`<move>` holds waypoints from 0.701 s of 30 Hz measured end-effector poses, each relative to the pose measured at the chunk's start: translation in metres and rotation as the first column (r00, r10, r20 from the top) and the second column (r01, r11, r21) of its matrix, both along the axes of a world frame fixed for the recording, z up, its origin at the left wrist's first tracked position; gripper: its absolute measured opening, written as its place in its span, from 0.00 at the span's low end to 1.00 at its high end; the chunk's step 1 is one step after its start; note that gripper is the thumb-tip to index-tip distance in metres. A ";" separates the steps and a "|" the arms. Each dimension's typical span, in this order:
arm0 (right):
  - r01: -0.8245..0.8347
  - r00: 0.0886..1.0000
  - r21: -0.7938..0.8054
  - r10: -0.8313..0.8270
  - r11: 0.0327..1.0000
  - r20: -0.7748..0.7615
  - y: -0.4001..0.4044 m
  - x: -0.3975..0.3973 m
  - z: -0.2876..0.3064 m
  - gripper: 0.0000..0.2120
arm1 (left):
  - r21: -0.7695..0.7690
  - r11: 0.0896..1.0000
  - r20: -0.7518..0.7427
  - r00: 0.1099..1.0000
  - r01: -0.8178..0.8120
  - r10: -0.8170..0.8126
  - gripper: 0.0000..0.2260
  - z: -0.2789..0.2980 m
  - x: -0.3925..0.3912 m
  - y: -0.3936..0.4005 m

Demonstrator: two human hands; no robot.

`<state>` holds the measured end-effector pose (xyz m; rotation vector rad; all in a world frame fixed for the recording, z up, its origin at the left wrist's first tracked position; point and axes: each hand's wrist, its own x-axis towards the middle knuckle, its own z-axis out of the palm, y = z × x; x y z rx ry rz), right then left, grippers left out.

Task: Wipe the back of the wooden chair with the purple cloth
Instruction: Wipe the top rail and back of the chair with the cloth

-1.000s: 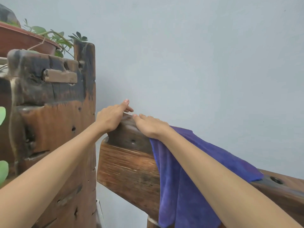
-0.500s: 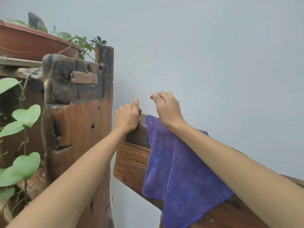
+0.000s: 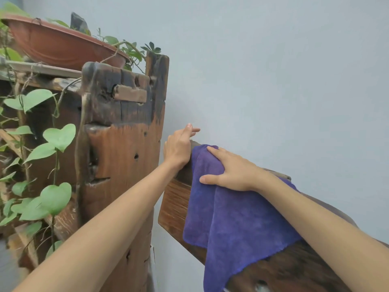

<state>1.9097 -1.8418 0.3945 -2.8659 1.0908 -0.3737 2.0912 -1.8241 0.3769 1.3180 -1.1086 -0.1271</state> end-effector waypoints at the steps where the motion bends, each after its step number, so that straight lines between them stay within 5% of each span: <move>1: 0.003 1.000 0.014 -0.004 1.000 0.007 -0.002 0.012 0.002 0.48 | -0.023 0.999 -0.064 0.997 0.040 -0.041 0.27 -0.002 0.001 0.000; 8: 0.060 0.997 -0.123 -0.053 0.991 0.055 -0.006 0.072 0.001 0.51 | -0.086 0.973 -0.516 0.825 0.215 -0.228 0.22 -0.030 0.020 -0.005; 14: 0.101 0.994 -0.444 -0.072 0.891 0.083 0.011 0.072 -0.019 0.44 | 0.161 0.976 -0.333 0.939 0.147 -0.087 0.17 -0.093 0.019 0.019; 18: 0.127 0.992 -0.600 -0.106 0.790 0.070 0.026 0.074 -0.038 0.51 | 0.204 0.972 -0.303 0.952 0.115 -0.049 0.19 -0.108 0.017 0.035; 21: 0.095 0.994 -0.708 -0.103 0.700 0.032 0.029 0.066 -0.055 0.56 | 0.130 0.988 -0.158 0.981 -0.088 0.109 0.14 -0.118 0.001 0.051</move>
